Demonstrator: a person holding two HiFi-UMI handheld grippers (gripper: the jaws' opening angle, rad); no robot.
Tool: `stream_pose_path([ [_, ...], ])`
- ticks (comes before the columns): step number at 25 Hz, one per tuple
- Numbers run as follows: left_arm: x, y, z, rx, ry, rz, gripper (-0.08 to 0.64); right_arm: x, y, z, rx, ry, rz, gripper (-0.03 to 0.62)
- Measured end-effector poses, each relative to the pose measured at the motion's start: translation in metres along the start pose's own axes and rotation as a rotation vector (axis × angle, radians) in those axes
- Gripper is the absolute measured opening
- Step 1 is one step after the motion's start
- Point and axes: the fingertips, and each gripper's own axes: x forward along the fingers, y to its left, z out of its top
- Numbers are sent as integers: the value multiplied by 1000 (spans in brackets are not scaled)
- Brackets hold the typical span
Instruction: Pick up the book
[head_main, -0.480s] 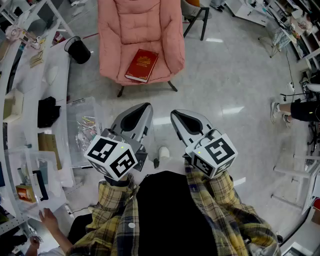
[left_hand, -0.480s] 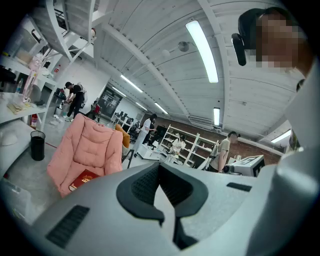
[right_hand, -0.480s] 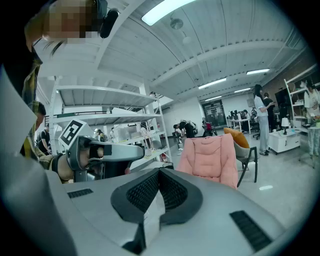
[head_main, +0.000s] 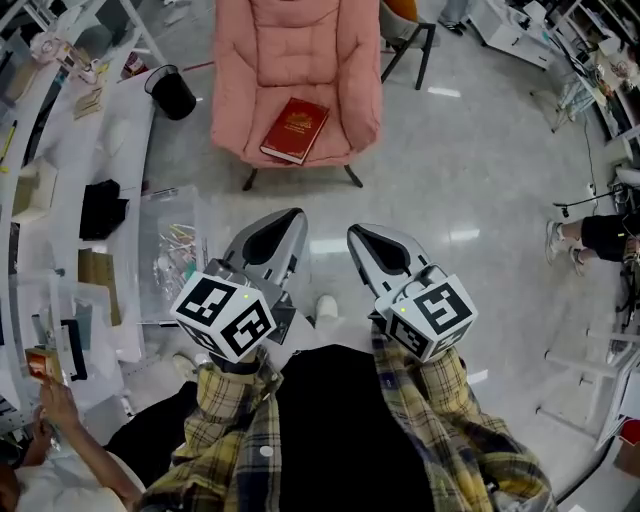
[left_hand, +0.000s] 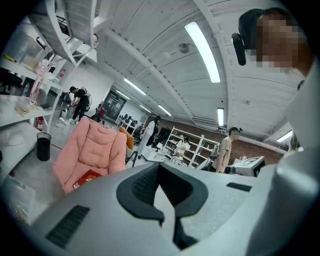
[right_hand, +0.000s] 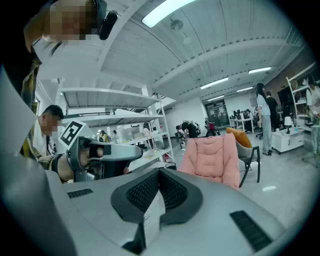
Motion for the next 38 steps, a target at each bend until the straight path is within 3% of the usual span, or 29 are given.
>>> stream_pose_path([
  [7, -3, -4, -9, -18, -6, 29, 3, -6, 2, -9, 4, 24, 28, 17],
  [12, -2, 17, -8, -35, -7, 48, 3, 14, -1, -12, 10, 39, 45, 17],
  [25, 32, 130, 53, -63, 4, 37, 3, 134, -21, 22, 23, 75, 23, 17],
  [38, 43, 234, 94, -84, 50, -16, 3, 233, -36, 31, 48, 119, -88, 17],
])
